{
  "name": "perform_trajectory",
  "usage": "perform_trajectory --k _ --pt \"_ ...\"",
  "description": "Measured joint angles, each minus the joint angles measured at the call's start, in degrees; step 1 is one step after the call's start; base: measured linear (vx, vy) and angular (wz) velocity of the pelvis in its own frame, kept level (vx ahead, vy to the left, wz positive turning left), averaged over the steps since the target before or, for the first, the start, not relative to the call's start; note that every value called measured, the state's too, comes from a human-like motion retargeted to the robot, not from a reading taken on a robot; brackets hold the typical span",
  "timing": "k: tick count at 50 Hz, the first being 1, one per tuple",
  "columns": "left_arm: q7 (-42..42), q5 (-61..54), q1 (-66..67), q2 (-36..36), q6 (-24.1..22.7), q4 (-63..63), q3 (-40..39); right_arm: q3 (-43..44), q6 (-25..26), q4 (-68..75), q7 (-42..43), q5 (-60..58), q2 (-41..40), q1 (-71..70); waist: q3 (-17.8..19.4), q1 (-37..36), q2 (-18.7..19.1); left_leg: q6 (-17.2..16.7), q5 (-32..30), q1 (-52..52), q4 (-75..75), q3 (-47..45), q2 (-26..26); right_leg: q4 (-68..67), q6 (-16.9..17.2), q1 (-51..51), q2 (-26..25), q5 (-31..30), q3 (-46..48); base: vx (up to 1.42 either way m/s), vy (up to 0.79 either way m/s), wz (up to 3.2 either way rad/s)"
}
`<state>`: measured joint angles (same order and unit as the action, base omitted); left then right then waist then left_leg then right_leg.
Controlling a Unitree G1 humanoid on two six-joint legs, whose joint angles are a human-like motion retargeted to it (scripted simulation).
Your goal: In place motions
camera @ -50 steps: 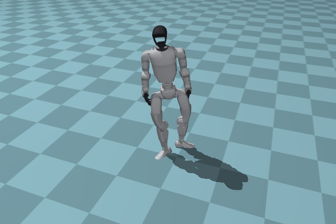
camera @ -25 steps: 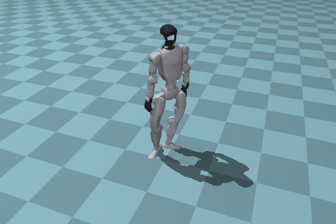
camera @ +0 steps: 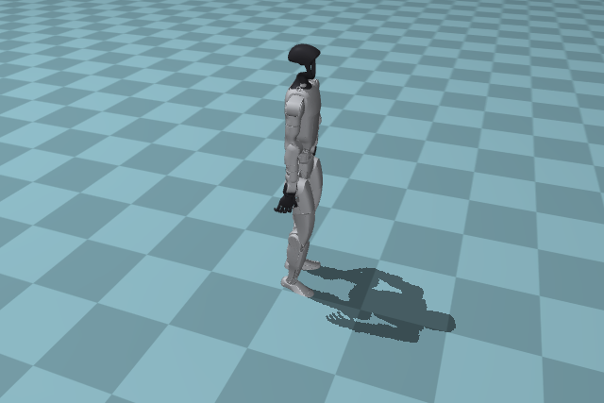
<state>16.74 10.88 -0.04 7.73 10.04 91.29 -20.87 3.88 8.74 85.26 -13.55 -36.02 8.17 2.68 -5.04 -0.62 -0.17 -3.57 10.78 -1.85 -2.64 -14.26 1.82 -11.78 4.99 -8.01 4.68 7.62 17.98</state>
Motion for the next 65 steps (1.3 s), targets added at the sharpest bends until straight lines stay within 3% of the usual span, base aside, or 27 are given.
perform_trajectory --k 7,13,20,26,29,33,37,40,43,45,47,50,55,57,60,62,65 --pt "1.0 0.7 1.6 -0.5 0.9 1.5 1.1 1.8 -0.5 0.0 -0.6 2.9 1.0 -1.0 0.3 1.7 -0.2 0.1 -0.5 -1.5 -0.4 4.2 1.2 1.0 -0.4 2.2 1.0 0.3 5.8 0.02 0.02 0.71" --pt "2.4 1.2 -0.8 -0.6 1.0 0.9 5.7 3.5 -1.1 1.7 0.1 3.2 3.3 -0.1 1.4 -0.4 0.6 -0.2 -0.5 -1.4 0.3 1.7 1.5 -1.2 -1.2 1.3 1.8 0.4 6.0 -0.04 0.1 0.05" --pt "3.7 -0.8 -6.0 -0.9 -0.5 -0.7 16.6 3.4 0.5 5.0 4.5 0.0 5.6 2.3 3.0 3.9 4.2 0.0 1.7 -2.0 -0.5 -3.8 -0.5 -3.9 -4.4 -1.8 0.8 -1.9 5.3 -0.09 0.03 -0.44" --pt "6.3 -1.2 -11.8 -1.3 -1.8 -3.9 25.2 6.7 1.7 4.8 4.0 3.3 5.0 5.0 7.0 10.2 4.8 1.0 6.8 -0.9 -4.3 -10.2 -1.7 -0.4 -7.3 -1.9 0.2 -3.0 8.6 -0.21 -0.12 -1.79" --pt "6.8 -0.5 -14.2 -1.5 -1.8 -5.6 28.9 10.0 2.0 3.6 2.3 4.5 5.0 5.3 8.4 13.8 4.8 0.1 9.6 0.5 -6.0 -18.8 -3.3 -1.1 -6.9 -3.9 -0.4 -2.2 5.0 -0.27 -0.19 -2.85" --pt "6.7 -0.7 -16.8 -2.4 -2.2 -7.8 30.9 12.8 2.2 1.5 0.8 10.4 6.0 4.3 9.3 21.1 7.2 -2.2 12.4 2.7 -6.6 -33.1 -6.8 -0.3 -6.8 -5.1 2.5 -1.1 16.0 -0.32 -0.08 -3.22" --pt "6.4 0.1 -19.2 -1.7 -2.1 -10.6 28.1 12.3 1.8 -1.0 -1.2 16.5 6.6 0.1 11.2 26.4 8.9 -5.9 13.3 6.1 -4.5 -49.5 -7.6 0.0 -8.2 -8.9 1.3 1.3 17.7 -0.35 0.02 -4.23" --pt "5.4 0.9 -17.8 -1.2 -2.1 -13.9 24.6 11.5 1.8 -1.5 -2.5 18.1 5.6 -3.0 12.2 29.1 11.0 -9.2 12.1 8.1 -1.5 -59.5 -7.1 1.2 -9.8 -9.6 0.1 4.6 24.4 -0.22 -0.03 -4.56" --pt "4.2 1.2 -14.6 -1.2 -2.6 -15.7 19.4 9.8 2.5 0.9 -2.2 20.5 4.4 -6.1 11.7 27.5 11.7 -10.7 10.1 9.7 1.2 -66.9 -4.8 2.7 -9.6 -8.9 -0.8 8.0 31.2 -0.03 -0.01 -4.99" --pt "3.6 1.5 -12.7 -2.1 -2.5 -14.9 16.2 8.9 2.6 3.2 -1.1 23.0 3.7 -6.8 10.7 25.1 10.7 -9.0 9.2 11.4 1.2 -66.5 -3.3 3.6 -8.8 -7.3 0.0 9.5 36.4 0.03 -0.08 -4.46" --pt "3.3 1.7 -11.0 -3.6 -2.6 -13.0 14.0 8.9 2.0 5.7 0.3 25.6 3.4 -6.6 9.4 21.9 9.7 -5.5 8.6 12.5 0.3 -59.6 -2.5 4.0 -8.6 -5.5 1.0 10.5 41.5 0.15 -0.13 -3.78" --pt "3.9 3.3 -7.4 -5.3 -3.4 -9.9 11.0 10.1 1.6 9.2 1.8 26.8 3.2 -4.9 5.9 14.4 8.4 -1.6 8.3 13.6 0.5 -52.6 0.0 2.7 -10.6 -4.0 1.6 11.7 47.9 0.32 -0.22 -3.64" --pt "3.7 8.7 0.0 -4.7 -3.3 -3.4 11.8 17.0 3.8 12.1 3.8 24.7 4.4 -0.5 -2.6 9.4 11.0 -2.3 10.2 14.5 1.9 -52.4 1.6 -2.8 -15.2 -7.0 2.8 5.9 46.7 0.48 -0.2 -1.56" --pt "2.6 10.9 1.8 -3.5 -1.7 1.1 10.8 18.7 4.8 12.1 3.6 24.8 4.5 1.2 -6.1 11.2 12.2 -2.7 9.1 14.4 1.7 -53.2 1.3 -4.5 -13.8 -8.2 3.7 6.3 45.1 0.48 -0.25 0.0" --pt "1.8 11.1 3.3 -1.8 2.6 6.1 8.0 19.2 5.7 12.1 3.1 26.5 4.5 2.2 -8.1 13.4 13.0 -1.5 3.6 15.9 -0.5 -54.9 0.2 -4.9 -12.5 -7.7 4.5 6.4 43.3 0.38 -0.21 -0.13" --pt "2.1 9.2 5.1 -1.0 4.4 6.1 5.2 18.5 5.8 12.1 3.3 27.0 4.4 1.9 -8.5 14.7 10.5 3.2 -2.7 16.9 -4.8 -54.1 -0.1 -3.0 -11.7 -6.0 6.7 5.9 41.9 0.36 -0.18 -0.35" --pt "2.9 5.9 7.2 0.5 3.3 5.2 1.0 16.2 5.5 12.1 3.6 25.4 3.9 0.5 -9.8 13.2 2.1 16.2 -10.8 15.3 -18.0 -50.0 0.3 0.0 -11.1 -4.8 12.8 4.9 35.3 0.42 -0.2 -1.3"
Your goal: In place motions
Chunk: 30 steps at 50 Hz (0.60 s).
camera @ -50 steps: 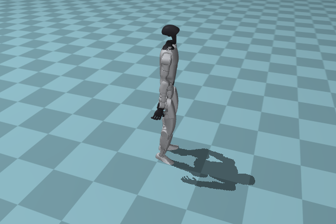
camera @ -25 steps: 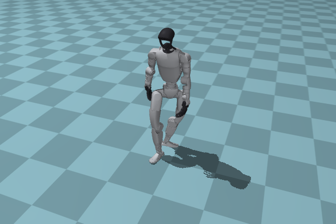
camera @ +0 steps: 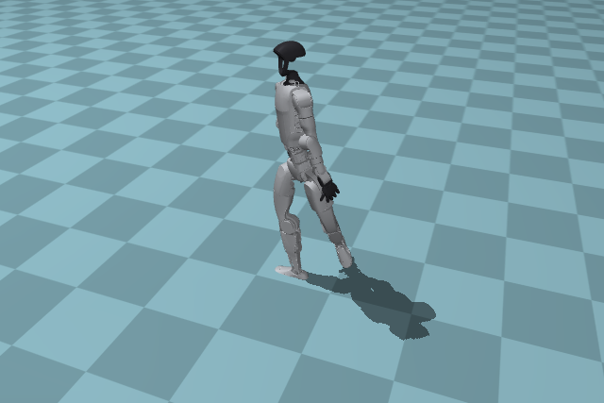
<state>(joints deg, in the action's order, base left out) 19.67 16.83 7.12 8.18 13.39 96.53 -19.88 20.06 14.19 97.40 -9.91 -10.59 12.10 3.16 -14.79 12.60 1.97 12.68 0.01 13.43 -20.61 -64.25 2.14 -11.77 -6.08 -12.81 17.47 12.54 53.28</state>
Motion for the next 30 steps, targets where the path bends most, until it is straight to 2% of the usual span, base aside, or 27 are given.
perform_trajectory --k 2,3,5,8,12,15,17,18,19,22,23,25,27,30 --pt "1.0 -0.9 1.3 1.0 -0.3 -2.5 -1.9 -2.0 -0.3 -0.3 -0.8 -3.1 -0.3 -2.0 1.5 -4.3 -4.2 2.3 -2.1 -2.2 -12.0 4.5 -3.6 0.9 -0.2 1.2 0.3 0.5 -6.1 0.43 -0.28 -2.52" --pt "1.6 -1.3 1.4 1.4 -0.3 -3.6 -2.5 -3.1 -0.2 -1.1 -1.5 -5.1 -0.5 -3.4 2.4 -5.3 -5.5 2.3 -2.1 -5.6 -17.4 8.4 -5.0 1.6 -0.5 1.2 0.6 0.0 -8.0 0.2 -0.18 -2.12" --pt "2.2 -2.4 0.9 1.8 -0.2 -4.9 -3.3 -5.8 0.1 -4.3 -3.6 -9.2 -1.0 -6.3 4.8 -7.1 -5.9 1.9 -3.2 -14.2 -24.6 18.3 -5.6 3.8 -1.3 1.4 -0.5 -1.8 -10.3 -0.01 -0.05 -1.91" --pt "1.9 -4.3 -0.8 2.2 0.0 -4.4 -3.2 -10.9 -1.3 -11.1 -7.0 -15.2 -2.1 -9.9 9.0 -9.8 -5.5 2.2 -3.0 -19.9 -27.1 25.5 -7.2 6.7 -2.1 3.1 -4.4 -4.0 -15.9 0.08 -0.14 -2.46" --pt "3.0 -3.2 -2.4 2.6 0.8 -4.8 -1.5 -16.7 -5.8 -15.5 -9.1 -23.1 -3.5 -14.1 12.0 -11.1 -4.7 2.3 1.1 -21.1 -21.4 29.4 -11.5 9.8 -2.7 6.1 -9.4 -6.1 -20.2 0.18 -0.16 -2.24" --pt "4.1 -1.0 -3.2 1.5 1.0 -7.8 0.0 -18.8 -5.2 -16.2 -8.0 -25.5 -4.0 -15.6 11.8 -11.4 -3.6 2.3 0.4 -25.1 -11.1 36.8 -7.6 10.0 -2.5 5.2 -10.5 -7.7 -24.7 0.12 0.22 -1.48" --pt "5.2 0.3 -3.8 0.4 0.7 -10.1 1.0 -19.3 -5.2 -16.1 -8.0 -25.1 -4.1 -15.1 11.5 -10.4 -2.2 1.5 -3.6 -25.8 -0.4 41.9 -3.1 10.1 -1.8 4.7 -10.5 -9.0 -26.2 0.12 0.34 -0.98" --pt "6.0 1.0 -4.1 0.1 0.4 -11.1 1.3 -19.4 -5.3 -15.7 -8.1 -24.5 -4.3 -14.6 11.9 -10.4 -1.4 -0.7 -5.4 -24.6 4.2 42.7 -2.7 10.2 -2.0 5.3 -12.0 -9.0 -27.4 0.21 0.19 -1.22" --pt "6.9 1.7 -4.4 -0.1 0.0 -11.9 1.6 -19.3 -5.2 -15.1 -8.1 -23.7 -4.4 -14.0 12.0 -10.2 -1.0 -1.2 -5.4 -23.3 7.5 41.2 -2.3 10.1 -2.1 5.9 -12.8 -9.0 -28.6 0.25 0.13 -1.29" --pt "10.5 4.4 -5.0 -0.5 -0.5 -14.2 2.7 -17.7 -4.6 -12.3 -7.2 -21.5 -3.8 -11.9 10.4 -7.0 0.0 0.3 0.1 -18.3 12.0 29.0 -2.4 9.6 -1.5 6.4 -12.8 -8.7 -29.3 0.26 0.17 -0.24" --pt "12.0 5.4 -5.0 -0.6 -0.3 -14.9 2.9 -16.9 -4.3 -11.0 -6.7 -21.3 -3.5 -11.2 9.2 -5.1 0.8 -0.6 0.5 -17.5 12.7 26.5 -3.4 9.5 -1.3 6.0 -13.0 -8.6 -28.8 0.28 0.13 0.11" --pt "13.7 6.6 -5.3 -0.4 -0.1 -15.7 2.7 -15.5 -3.4 -8.8 -5.5 -21.0 -3.1 -9.4 7.5 -2.7 1.8 -1.1 0.8 -19.5 11.7 31.4 -2.7 9.6 -1.1 5.5 -13.7 -8.7 -29.3 0.27 0.08 -0.31" --pt "13.7 6.7 -5.9 0.2 0.0 -16.3 2.5 -14.8 -2.8 -6.2 -3.4 -18.9 -3.0 -8.1 8.1 -1.3 1.5 -3.2 1.4 -18.3 10.9 28.2 -4.4 9.5 -0.8 5.8 -13.7 -9.0 -30.9 0.12 0.05 -0.64" --pt "14.0 7.1 -6.7 1.4 -0.2 -17.2 2.8 -13.0 -2.5 -1.1 -0.9 -14.4 -1.5 -6.9 8.9 0.1 1.4 -3.2 2.4 -16.1 12.6 26.9 -3.8 8.8 -0.4 6.1 -13.7 -9.0 -32.3 0.08 0.07 -0.5"
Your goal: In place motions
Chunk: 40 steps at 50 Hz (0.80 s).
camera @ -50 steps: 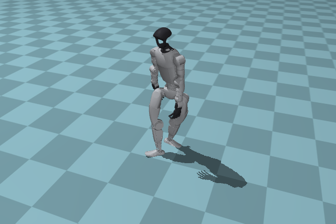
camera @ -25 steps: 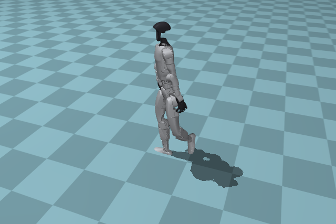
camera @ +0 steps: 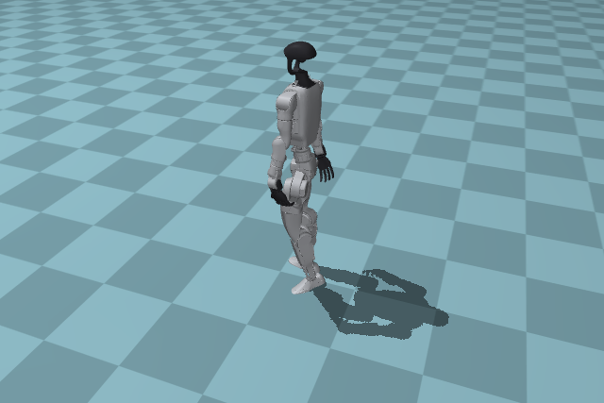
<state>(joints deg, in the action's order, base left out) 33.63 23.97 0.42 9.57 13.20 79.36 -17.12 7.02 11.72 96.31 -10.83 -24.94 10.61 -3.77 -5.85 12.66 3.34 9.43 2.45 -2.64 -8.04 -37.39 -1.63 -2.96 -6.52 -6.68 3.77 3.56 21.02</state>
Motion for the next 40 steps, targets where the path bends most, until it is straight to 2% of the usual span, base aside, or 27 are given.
perform_trajectory --k 7,14,19,23,26,28,32,33,35,37,40 --pt "-1.7 -1.3 0.8 1.2 0.7 0.3 -1.3 4.3 3.6 1.1 1.4 2.4 1.6 5.6 -0.5 -0.5 -0.6 -0.7 2.1 2.0 2.4 -2.6 0.8 -0.2 1.2 -0.5 -0.6 0.0 -2.7 0.13 0.07 -0.36" --pt "-0.6 -1.6 2.4 1.3 2.4 2.8 -3.4 4.2 0.7 1.1 0.8 2.2 1.7 5.0 0.4 -0.7 -0.8 -1.0 3.7 1.2 1.8 -0.3 0.5 -2.2 1.8 -0.1 -0.8 1.9 -1.3 -0.01 0.01 0.17" --pt "-0.8 -1.2 3.7 0.4 2.6 4.0 -3.8 2.9 -1.1 -1.3 0.1 0.3 1.1 3.9 0.6 0.0 -0.1 -1.0 4.0 -2.2 0.1 6.4 -0.2 -5.3 1.9 0.0 -1.0 3.1 -0.5 0.01 0.03 1.07" --pt "-0.9 -0.7 4.2 -0.5 2.5 3.9 -3.1 1.6 -1.8 -4.4 -0.1 -1.5 0.8 2.9 2.9 1.3 0.2 -0.2 3.2 -4.7 -1.4 14.9 0.7 -7.3 1.9 -0.6 -3.5 0.9 -14.1 -0.07 0.09 1.9" --pt "-0.9 0.0 4.6 -1.1 2.3 3.0 -2.6 0.4 -2.4 -5.6 -0.4 -2.4 1.0 1.8 4.8 1.5 0.5 0.5 2.0 -6.8 -2.1 21.8 2.2 -7.8 4.1 -0.5 -4.6 -0.1 -22.5 -0.14 0.13 2.13" --pt "-0.9 0.4 4.9 -1.4 2.1 2.0 -2.4 -0.9 -2.7 -4.9 -0.7 -2.2 1.3 0.3 6.1 0.3 0.4 0.9 0.6 -7.8 -1.9 25.4 3.4 -7.7 4.5 0.2 -3.9 0.9 -20.9 -0.23 0.15 1.85" --pt "-1.1 0.2 4.7 -1.4 1.7 0.5 -2.5 -4.5 -1.3 -1.9 -2.1 -2.8 2.0 -3.8 7.9 -5.0 -2.3 2.5 -0.8 -9.5 0.6 28.8 7.7 -4.3 2.1 1.9 -1.7 1.4 -12.4 -0.4 0.18 1.74" --pt "-1.5 0.0 4.4 -1.5 1.8 0.6 -2.3 -5.0 -1.0 -1.6 -2.7 -3.5 2.3 -4.3 8.0 -6.8 -2.6 2.9 0.9 -10.0 1.5 28.0 8.0 -3.9 2.1 1.9 -0.9 1.5 -10.1 -0.45 0.21 2.0" --pt "-2.9 -0.8 3.7 -2.1 2.3 1.1 -1.7 -5.5 -0.7 -1.8 -3.3 -5.0 3.1 -4.5 7.7 -10.9 -2.7 2.3 6.8 -10.2 3.4 19.8 6.1 -3.3 2.5 1.4 0.8 1.5 -5.2 -0.41 0.16 2.37" --pt "-4.7 -2.8 3.0 -2.9 2.5 1.9 -1.8 -5.6 -0.5 -3.0 -2.7 -6.6 3.8 -3.9 7.4 -12.2 -2.7 -1.4 12.6 -9.5 4.5 8.1 3.3 -2.3 2.5 2.4 1.7 2.2 2.3 -0.42 0.15 3.38" --pt "-4.9 -5.8 1.5 -3.7 3.1 2.6 -3.9 -4.6 -0.5 -4.5 -0.8 -8.6 4.0 -2.4 6.9 -10.0 -2.0 -10.4 16.7 -7.5 5.1 -10.6 -0.8 -1.4 3.8 5.1 2.1 4.1 17.6 -0.41 0.15 4.46"
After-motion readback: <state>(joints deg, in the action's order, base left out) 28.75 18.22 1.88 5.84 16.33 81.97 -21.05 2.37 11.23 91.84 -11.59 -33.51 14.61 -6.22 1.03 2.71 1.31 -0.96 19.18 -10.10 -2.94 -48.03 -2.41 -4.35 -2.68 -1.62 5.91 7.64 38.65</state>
